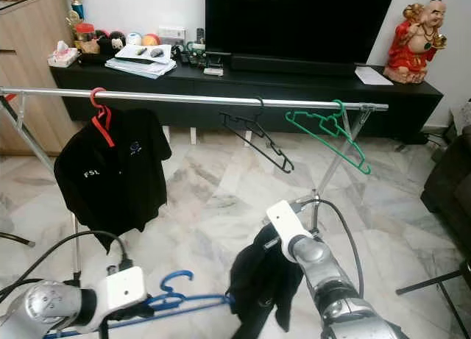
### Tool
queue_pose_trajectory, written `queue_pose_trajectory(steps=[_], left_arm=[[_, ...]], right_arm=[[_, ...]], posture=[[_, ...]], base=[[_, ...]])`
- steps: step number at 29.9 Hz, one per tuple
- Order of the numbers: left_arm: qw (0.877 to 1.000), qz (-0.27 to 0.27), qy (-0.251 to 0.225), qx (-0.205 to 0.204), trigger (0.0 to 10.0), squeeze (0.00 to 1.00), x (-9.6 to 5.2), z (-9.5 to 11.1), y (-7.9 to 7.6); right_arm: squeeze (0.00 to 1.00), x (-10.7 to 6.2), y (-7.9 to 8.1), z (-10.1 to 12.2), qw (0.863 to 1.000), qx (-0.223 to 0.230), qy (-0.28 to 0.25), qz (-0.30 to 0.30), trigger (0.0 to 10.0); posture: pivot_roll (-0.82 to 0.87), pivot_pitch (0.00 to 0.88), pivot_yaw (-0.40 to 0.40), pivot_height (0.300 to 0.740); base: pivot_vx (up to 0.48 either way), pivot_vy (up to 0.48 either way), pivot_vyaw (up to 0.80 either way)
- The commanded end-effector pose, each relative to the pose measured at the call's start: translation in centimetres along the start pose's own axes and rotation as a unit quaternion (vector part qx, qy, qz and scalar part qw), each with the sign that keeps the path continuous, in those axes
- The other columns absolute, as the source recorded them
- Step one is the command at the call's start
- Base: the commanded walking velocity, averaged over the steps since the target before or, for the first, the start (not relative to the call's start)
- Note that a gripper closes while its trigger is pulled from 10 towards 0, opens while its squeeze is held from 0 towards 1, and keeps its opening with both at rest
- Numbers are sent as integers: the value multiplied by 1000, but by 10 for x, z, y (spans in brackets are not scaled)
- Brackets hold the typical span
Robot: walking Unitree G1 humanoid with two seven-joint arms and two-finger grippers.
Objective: Hang hanger
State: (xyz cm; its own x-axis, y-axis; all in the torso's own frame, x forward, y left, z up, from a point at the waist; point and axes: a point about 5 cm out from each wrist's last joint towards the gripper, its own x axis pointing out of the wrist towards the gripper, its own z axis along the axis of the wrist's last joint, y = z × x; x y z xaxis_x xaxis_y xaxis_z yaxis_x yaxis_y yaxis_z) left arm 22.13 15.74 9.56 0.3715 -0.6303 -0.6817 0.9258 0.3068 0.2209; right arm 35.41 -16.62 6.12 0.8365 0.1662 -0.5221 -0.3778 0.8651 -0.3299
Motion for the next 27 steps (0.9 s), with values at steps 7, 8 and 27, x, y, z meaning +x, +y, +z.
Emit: queue_pose_trajectory(steps=[7, 8, 27], left_arm=[[997, 58, -35, 35, 10000, 0, 18, 20, 11], [997, 65, -36, 36, 10000, 0, 19, 21, 12], [982, 172, -63, 47, 10000, 0, 28, 28, 29]], right_arm=[[0, 3, 4, 18, 999, 38, -26, 3, 10000], [0, 3, 4, 18, 999, 38, -26, 4, 10000], [0, 2, 10, 11, 999, 12, -17, 46, 10000]], posture=[[146, 0, -117, 740], [146, 0, -118, 740], [141, 0, -124, 740]], base=[[0, 0, 0], [0, 0, 0], [0, 0, 0]])
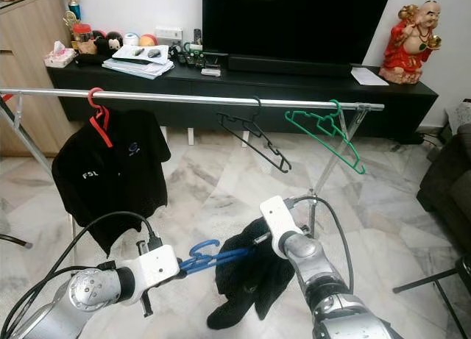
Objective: Hang hanger
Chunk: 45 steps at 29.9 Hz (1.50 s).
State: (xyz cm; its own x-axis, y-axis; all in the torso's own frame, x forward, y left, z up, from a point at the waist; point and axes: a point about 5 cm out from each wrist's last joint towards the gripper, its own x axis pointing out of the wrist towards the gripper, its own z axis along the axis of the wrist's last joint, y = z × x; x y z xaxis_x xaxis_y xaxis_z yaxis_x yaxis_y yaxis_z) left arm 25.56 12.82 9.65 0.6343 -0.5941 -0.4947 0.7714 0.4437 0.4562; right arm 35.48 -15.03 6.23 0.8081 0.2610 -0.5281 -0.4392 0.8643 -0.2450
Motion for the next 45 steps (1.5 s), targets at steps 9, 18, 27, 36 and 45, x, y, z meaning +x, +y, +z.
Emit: queue_pose_trajectory(steps=[9, 18, 27, 36, 45], left_arm=[[998, 58, -12, 18, 10000, 0, 0, 5, 17], [999, 22, -39, -10, 10000, 0, 1, 9, 12], [998, -58, -27, -28, 10000, 0, -3, 3, -4], [998, -47, -40, -26, 10000, 0, 2, 8, 1], [990, -59, -112, -62, 10000, 0, 9, 28, -1]], right_arm=[[0, -2, -4, -2, 999, -40, 8, 13, 10000], [0, -4, -7, 3, 995, -86, -3, 44, 10000], [0, -7, -18, 16, 987, -151, -18, 44, 10000], [0, -6, -13, 25, 984, -159, -40, 65, 10000], [0, -8, 2, 40, 966, -187, -102, 145, 10000]], posture=[[138, 0, -131, 740], [136, 0, -138, 740], [137, 0, -144, 740], [136, 0, -147, 740], [135, 0, -149, 740]], base=[[0, 0, 0], [0, 0, 0], [0, 0, 0], [0, 0, 0], [0, 0, 0]])
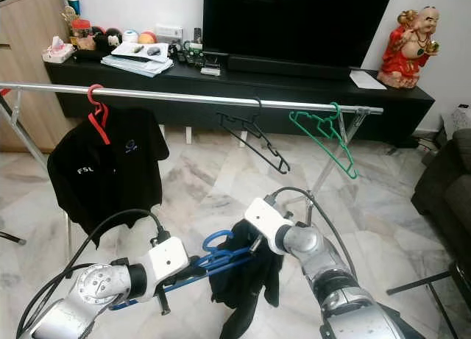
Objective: Hang hanger
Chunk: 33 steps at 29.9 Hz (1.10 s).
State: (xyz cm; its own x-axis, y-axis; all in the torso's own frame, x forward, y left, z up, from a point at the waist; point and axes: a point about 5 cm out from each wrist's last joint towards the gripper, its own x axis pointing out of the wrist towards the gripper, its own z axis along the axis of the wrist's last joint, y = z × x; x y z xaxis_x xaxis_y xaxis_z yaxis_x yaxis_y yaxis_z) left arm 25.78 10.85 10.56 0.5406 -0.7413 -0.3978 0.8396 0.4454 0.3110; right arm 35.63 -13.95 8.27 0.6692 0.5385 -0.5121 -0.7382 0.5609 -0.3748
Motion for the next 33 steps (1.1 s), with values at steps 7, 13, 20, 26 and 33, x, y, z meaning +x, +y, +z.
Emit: queue_pose_trajectory(steps=[7, 13, 20, 26, 33], left_arm=[[998, -48, -27, -7, 10000, 0, -1, 9, -6], [999, -50, -16, -7, 10000, 0, 1, 4, -6], [998, -11, -59, -13, 10000, 0, 16, 15, -5], [995, 28, -91, -32, 10000, 0, 21, 23, -1], [991, 67, -106, -44, 10000, 0, 20, 22, 4]], right_arm=[[0, -4, -15, 24, 997, -58, -54, -14, 10000], [0, -3, -10, 46, 990, -27, -135, 36, 10000], [0, -3, -1, 52, 981, -18, -171, 88, 10000], [0, -3, -6, 49, 982, 22, -175, 69, 10000], [0, -4, -6, 30, 986, 78, -140, 45, 10000]], posture=[[137, 0, -150, 740], [136, 0, -146, 740], [131, 0, -140, 740], [127, 0, -140, 740], [127, 0, -145, 740]], base=[[0, 0, 0], [0, 0, 0], [0, 0, 0], [0, 0, 0], [0, 0, 0]])
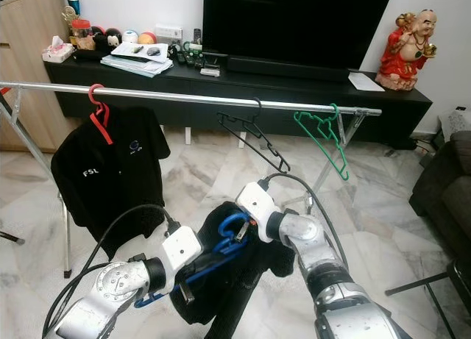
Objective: Hang hanger
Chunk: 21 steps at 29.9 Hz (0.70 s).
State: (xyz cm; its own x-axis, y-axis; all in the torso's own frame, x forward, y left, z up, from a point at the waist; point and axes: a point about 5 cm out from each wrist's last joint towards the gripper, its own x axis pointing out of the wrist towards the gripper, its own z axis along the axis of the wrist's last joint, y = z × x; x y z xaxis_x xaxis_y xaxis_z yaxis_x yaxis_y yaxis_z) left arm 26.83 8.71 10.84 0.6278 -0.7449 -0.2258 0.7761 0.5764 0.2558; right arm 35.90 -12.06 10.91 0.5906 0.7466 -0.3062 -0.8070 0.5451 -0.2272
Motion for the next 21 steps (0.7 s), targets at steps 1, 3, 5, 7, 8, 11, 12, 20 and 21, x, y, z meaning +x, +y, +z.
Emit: queue_pose_trajectory(steps=[1, 3, 5, 7, 8, 11, 12, 20, 21], left_arm=[[999, 6, -31, 6, 10000, 0, 2, 10, 2], [999, 8, -31, 5, 10000, 0, 2, 10, 3], [999, 13, -36, 2, 10000, 0, 4, 10, 3], [999, 15, -39, 1, 10000, 0, 5, 11, 2], [999, 16, -45, -3, 10000, 0, 7, 12, 2], [998, 17, -53, -8, 10000, 0, 9, 14, 1], [998, 17, -54, -8, 10000, 0, 10, 14, 1], [998, 20, -60, -12, 10000, 0, 15, 15, -2], [998, 22, -64, -14, 10000, 0, 17, 16, -2]], right_arm=[[0, -4, -4, -2, 1000, 18, -2, -15, 10000], [0, -3, -4, -2, 999, 35, -5, -15, 10000], [1000, -3, -6, 0, 999, 50, -8, -18, 10000], [1000, -2, -7, 1, 998, 54, -10, -21, 10000], [1000, -1, -7, 4, 998, 59, -17, -19, 10000], [1000, 1, -7, 9, 997, 65, -26, -14, 10000], [1000, 1, -7, 10, 998, 64, -26, -10, 10000], [1000, 0, -5, 1, 999, 44, 24, 5, 10000], [1000, -2, -5, -1, 999, 38, 36, 6, 10000]], posture=[[127, 0, -145, 740], [125, 0, -146, 740], [122, 0, -146, 740], [121, 0, -146, 740], [120, 0, -147, 740], [117, 0, -148, 740], [117, 0, -148, 740], [115, 0, -151, 740], [113, 0, -152, 740]], base=[[0, 0, 0], [0, 0, 0], [0, 0, 0], [0, 0, 0], [0, 0, 0], [0, 0, 0], [0, 0, 0], [0, 0, 0], [0, 0, 0]])
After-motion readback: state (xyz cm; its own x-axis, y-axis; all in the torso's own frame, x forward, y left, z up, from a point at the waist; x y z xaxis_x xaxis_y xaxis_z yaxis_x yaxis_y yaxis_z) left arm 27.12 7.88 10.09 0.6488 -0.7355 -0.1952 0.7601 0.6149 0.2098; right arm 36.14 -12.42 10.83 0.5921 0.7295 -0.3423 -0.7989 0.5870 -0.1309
